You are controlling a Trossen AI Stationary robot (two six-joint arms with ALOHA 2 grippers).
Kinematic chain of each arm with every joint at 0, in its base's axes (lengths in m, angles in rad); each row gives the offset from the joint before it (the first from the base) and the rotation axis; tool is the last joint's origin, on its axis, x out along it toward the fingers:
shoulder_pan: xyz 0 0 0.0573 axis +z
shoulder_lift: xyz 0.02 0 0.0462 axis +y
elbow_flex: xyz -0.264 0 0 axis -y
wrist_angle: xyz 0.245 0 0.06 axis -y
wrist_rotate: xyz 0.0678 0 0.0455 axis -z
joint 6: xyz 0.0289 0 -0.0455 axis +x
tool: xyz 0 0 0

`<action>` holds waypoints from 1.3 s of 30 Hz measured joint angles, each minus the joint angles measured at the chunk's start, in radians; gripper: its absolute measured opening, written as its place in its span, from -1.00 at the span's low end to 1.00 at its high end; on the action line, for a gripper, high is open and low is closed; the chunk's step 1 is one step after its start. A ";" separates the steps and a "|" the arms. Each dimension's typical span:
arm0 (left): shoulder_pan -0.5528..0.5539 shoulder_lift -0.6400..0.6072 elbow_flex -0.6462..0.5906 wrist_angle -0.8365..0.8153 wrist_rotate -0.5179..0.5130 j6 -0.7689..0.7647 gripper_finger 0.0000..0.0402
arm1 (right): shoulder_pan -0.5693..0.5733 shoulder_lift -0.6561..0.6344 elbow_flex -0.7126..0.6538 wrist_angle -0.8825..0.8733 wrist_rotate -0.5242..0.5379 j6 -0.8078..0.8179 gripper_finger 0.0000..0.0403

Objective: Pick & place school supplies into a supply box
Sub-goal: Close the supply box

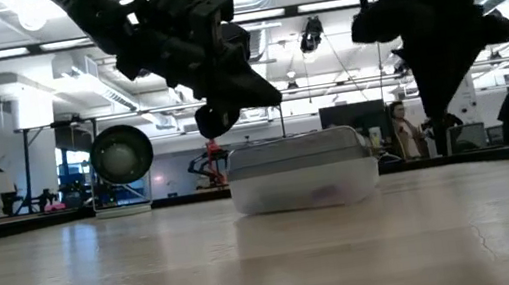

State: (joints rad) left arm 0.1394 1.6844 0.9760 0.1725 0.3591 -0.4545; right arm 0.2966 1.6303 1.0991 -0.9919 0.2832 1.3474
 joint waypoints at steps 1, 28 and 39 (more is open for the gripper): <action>0.000 0.000 0.000 0.003 0.000 0.000 -0.96 | 0.001 -0.005 0.004 0.000 -0.001 0.004 -0.96; -0.021 0.356 0.334 -0.409 -0.010 0.111 -0.96 | -0.067 -0.067 -0.192 0.401 -0.064 -0.146 -0.96; -0.021 0.243 0.301 -0.405 -0.022 0.120 -0.96 | -0.106 -0.075 -0.296 0.700 -0.125 -0.275 -0.96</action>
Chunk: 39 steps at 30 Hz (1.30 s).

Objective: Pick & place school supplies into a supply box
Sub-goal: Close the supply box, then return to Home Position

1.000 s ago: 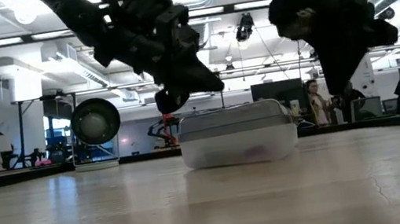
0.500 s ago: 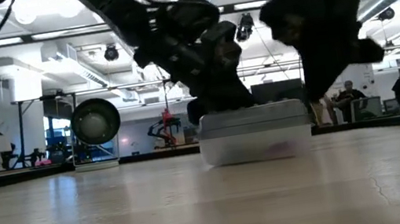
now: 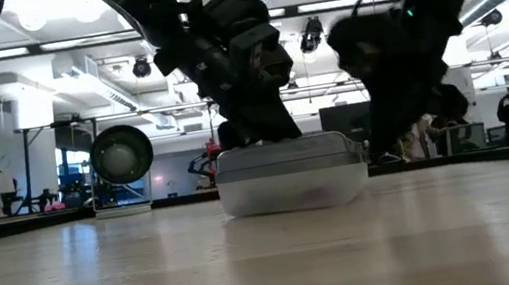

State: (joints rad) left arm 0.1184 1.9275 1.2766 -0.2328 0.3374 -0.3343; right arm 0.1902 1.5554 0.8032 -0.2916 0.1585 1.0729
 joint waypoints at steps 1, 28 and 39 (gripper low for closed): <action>0.000 -0.008 0.000 0.001 -0.007 0.001 -0.96 | -0.003 0.009 -0.011 0.002 0.002 0.004 -0.96; -0.059 -0.176 -0.013 0.017 -0.143 -0.023 -0.96 | -0.088 0.039 0.069 -0.105 0.044 -0.143 -0.96; -0.080 -0.443 -0.077 0.009 -0.308 -0.015 -0.96 | -0.022 -0.168 0.141 -0.323 0.214 -0.133 -0.96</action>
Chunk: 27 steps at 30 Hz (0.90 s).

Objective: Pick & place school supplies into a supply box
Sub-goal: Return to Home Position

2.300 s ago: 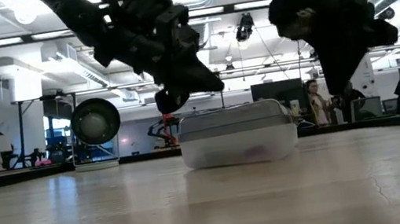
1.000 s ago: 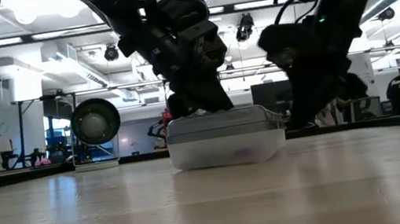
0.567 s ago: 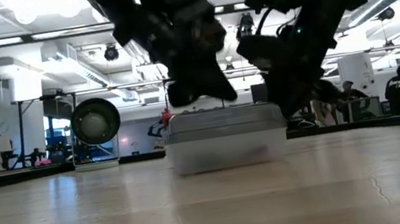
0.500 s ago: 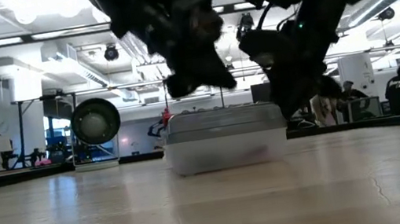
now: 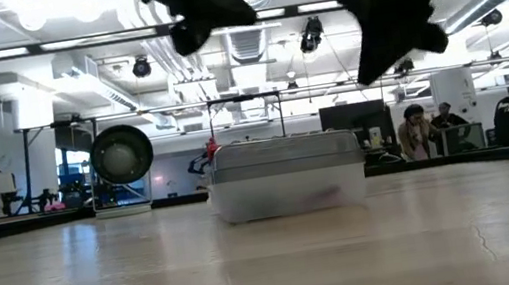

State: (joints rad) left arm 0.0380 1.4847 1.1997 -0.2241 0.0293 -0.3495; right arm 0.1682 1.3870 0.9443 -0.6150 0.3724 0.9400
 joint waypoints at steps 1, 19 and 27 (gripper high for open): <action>-0.001 -0.023 -0.015 -0.001 -0.005 -0.005 -0.96 | 0.009 -0.017 0.000 -0.002 -0.002 0.007 -0.96; -0.063 -0.419 -0.321 0.182 -0.066 -0.061 -0.96 | 0.196 -0.367 0.071 0.147 0.183 -0.201 -0.73; -0.117 -0.598 -0.511 0.345 -0.045 -0.195 -0.96 | 0.214 -0.466 0.124 0.152 0.108 -0.417 -0.73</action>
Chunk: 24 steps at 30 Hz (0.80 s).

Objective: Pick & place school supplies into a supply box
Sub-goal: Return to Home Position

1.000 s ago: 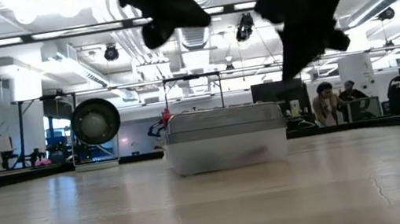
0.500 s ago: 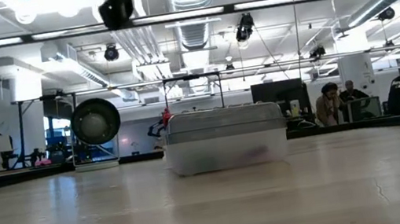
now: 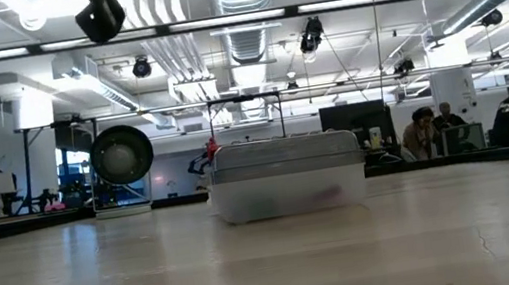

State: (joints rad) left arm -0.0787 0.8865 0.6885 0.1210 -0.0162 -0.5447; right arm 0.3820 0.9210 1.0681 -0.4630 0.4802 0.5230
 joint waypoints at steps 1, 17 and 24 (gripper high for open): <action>-0.015 -0.016 -0.035 0.053 0.020 0.022 -0.96 | 0.000 -0.006 -0.013 0.016 -0.017 0.006 -0.73; 0.047 -0.158 -0.431 0.532 0.168 0.151 -0.96 | -0.110 -0.177 -0.435 0.455 -0.177 -0.108 -0.74; 0.086 -0.328 -0.486 0.471 0.194 0.152 -0.96 | -0.136 -0.286 -0.541 0.457 -0.201 -0.106 -0.74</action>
State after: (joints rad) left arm 0.0074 0.5580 0.2028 0.5916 0.1777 -0.3924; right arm 0.2460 0.6348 0.5272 -0.0060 0.2787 0.4174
